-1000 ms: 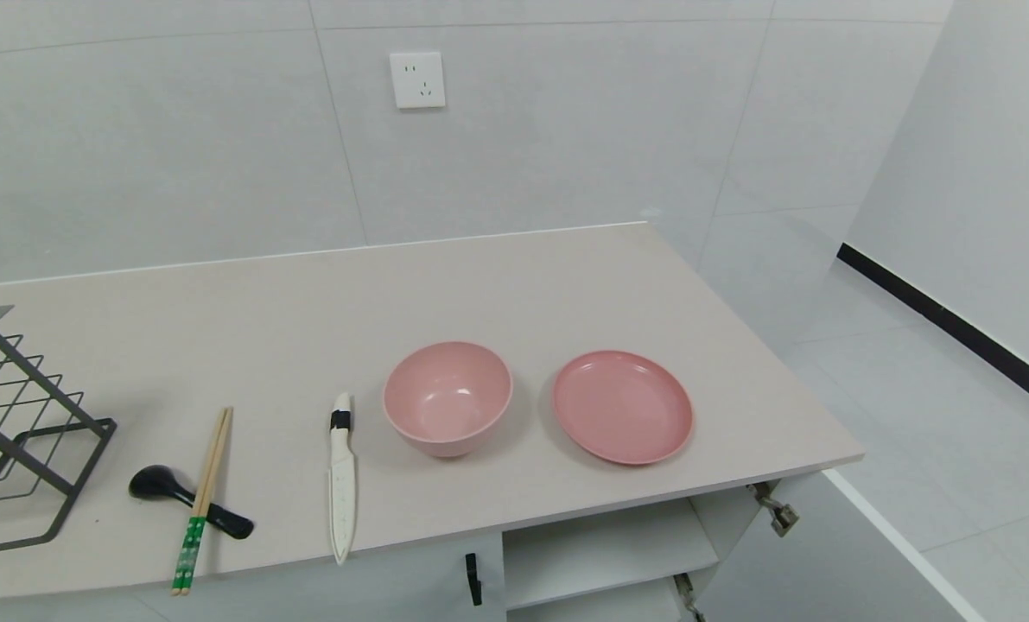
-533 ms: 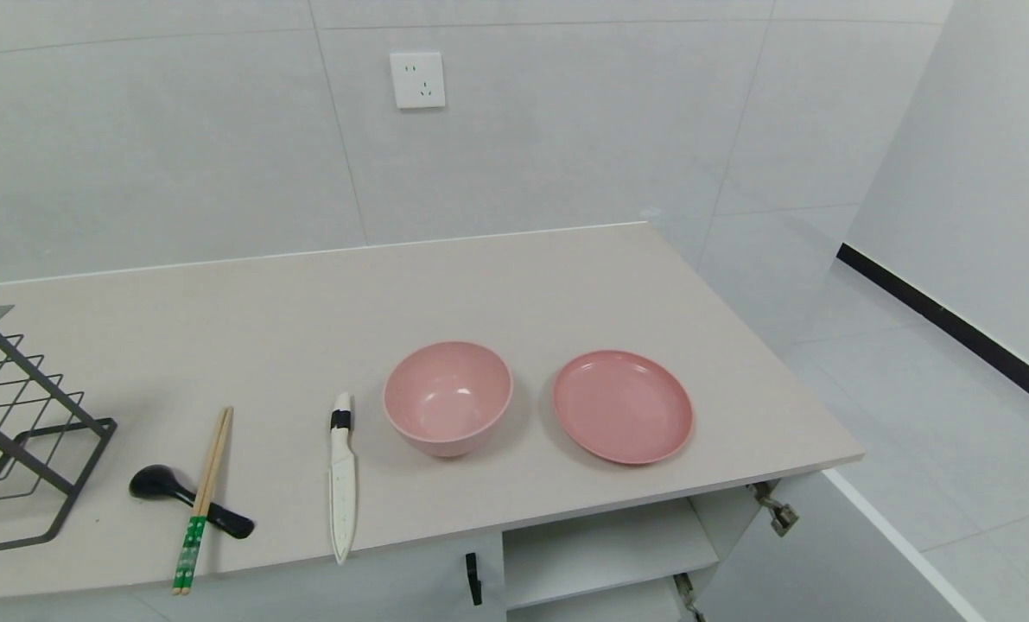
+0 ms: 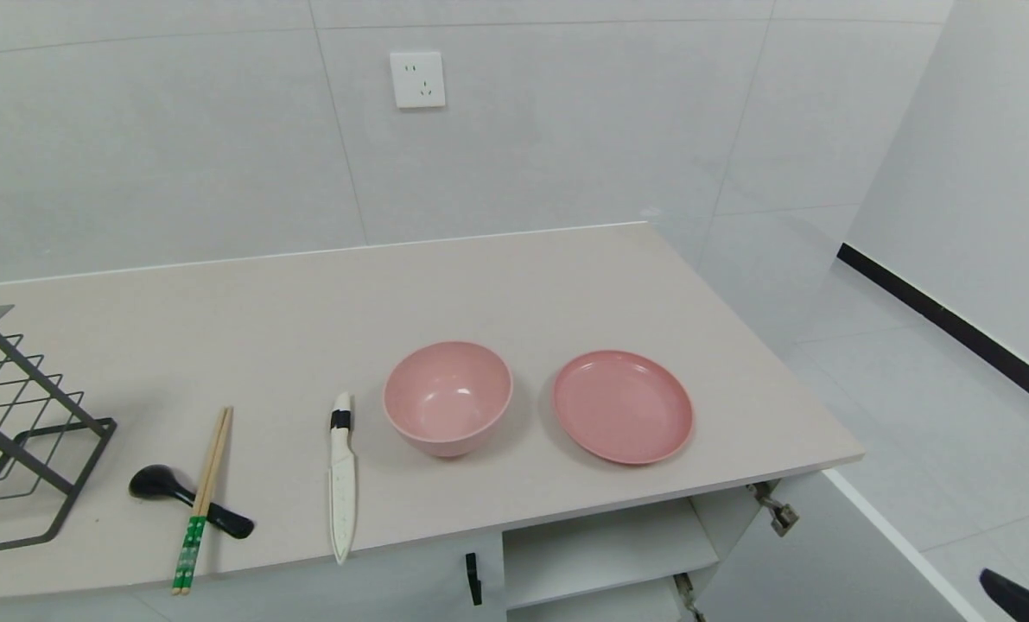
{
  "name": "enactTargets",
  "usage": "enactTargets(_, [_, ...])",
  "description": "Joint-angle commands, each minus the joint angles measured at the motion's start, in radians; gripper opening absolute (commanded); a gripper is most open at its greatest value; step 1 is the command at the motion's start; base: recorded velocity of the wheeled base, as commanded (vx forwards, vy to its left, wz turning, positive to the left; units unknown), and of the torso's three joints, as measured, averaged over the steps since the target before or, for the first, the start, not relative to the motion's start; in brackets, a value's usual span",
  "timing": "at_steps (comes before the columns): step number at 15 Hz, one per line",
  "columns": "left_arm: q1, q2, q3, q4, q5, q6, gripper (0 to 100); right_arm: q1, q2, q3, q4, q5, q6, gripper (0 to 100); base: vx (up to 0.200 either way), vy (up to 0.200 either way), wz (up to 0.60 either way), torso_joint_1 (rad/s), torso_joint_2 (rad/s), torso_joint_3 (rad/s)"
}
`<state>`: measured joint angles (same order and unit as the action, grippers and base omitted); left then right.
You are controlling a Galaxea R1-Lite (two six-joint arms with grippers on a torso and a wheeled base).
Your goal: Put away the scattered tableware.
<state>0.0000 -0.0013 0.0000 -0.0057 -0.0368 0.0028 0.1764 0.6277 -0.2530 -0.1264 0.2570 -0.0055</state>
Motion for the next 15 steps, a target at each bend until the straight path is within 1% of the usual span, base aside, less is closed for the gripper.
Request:
enactTargets(1, [0.000, 0.001, 0.000, 0.000, 0.000, 0.000, 100, 0.008, 0.168, -0.031, -0.038, 0.007, -0.001, 100, 0.000, 0.000, 0.00, 0.000, 0.00, 0.000])
enactTargets(9, [0.000, 0.001, 0.000, 0.000, 0.000, 0.000, 100, -0.012, 0.420, -0.034, -0.246, 0.007, 0.001, 100, 0.000, 0.000, 0.00, 0.000, 0.00, 0.000])
enactTargets(12, [0.000, 0.001, 0.000, 0.000, 0.000, 0.000, 100, -0.040, 0.494, -0.034, -0.297, 0.048, -0.001, 100, 0.000, 0.000, 0.00, 0.000, 0.00, 0.000])
enactTargets(15, [0.000, 0.001, 0.000, 0.000, 0.000, 0.000, 100, -0.044, 0.630, -0.037, -0.424, 0.050, 0.001, 100, 0.000, 0.000, 0.00, 0.000, 0.00, 0.000])
